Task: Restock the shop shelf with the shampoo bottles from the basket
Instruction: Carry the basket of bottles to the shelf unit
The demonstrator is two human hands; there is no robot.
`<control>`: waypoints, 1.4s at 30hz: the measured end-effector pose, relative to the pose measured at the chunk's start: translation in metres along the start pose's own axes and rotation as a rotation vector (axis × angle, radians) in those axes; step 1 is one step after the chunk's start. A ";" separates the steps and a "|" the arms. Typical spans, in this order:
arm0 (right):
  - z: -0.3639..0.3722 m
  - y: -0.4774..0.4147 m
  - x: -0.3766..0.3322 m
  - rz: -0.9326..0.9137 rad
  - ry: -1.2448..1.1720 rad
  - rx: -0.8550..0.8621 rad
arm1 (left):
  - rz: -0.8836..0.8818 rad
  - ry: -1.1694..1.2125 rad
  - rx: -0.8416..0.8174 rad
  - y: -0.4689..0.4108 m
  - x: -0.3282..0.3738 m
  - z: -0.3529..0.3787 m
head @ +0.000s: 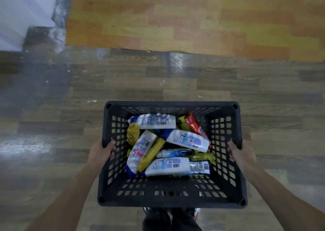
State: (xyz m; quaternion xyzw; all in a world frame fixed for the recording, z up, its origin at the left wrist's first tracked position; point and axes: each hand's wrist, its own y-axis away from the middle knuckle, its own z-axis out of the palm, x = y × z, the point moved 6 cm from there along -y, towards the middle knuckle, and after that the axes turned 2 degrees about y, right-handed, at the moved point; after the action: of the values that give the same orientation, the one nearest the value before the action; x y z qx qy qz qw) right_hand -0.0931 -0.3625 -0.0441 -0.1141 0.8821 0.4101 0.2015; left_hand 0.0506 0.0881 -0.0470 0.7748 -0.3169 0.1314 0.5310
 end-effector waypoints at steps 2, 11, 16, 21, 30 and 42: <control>-0.018 0.022 -0.007 0.001 0.005 0.004 | 0.002 0.018 -0.014 0.023 0.010 -0.010; -0.111 0.125 -0.075 -0.023 0.059 -0.012 | 0.018 0.007 0.057 0.165 0.092 -0.119; -0.175 0.252 -0.214 -0.254 0.165 0.012 | 0.042 0.050 0.124 0.265 0.168 -0.207; -0.234 0.363 -0.335 -0.489 0.211 0.015 | 0.147 0.090 0.231 0.357 0.249 -0.297; -0.299 0.482 -0.507 -0.793 0.193 0.168 | 0.391 0.158 0.552 0.496 0.353 -0.420; -0.236 0.562 -0.575 -0.952 0.282 -0.018 | 0.229 0.274 0.700 0.546 0.316 -0.513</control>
State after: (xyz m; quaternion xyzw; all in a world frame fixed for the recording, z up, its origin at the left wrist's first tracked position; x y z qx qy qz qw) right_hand 0.1528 -0.1651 0.7328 -0.5605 0.7472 0.2607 0.2441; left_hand 0.0161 0.3135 0.7330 0.8440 -0.2637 0.3921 0.2537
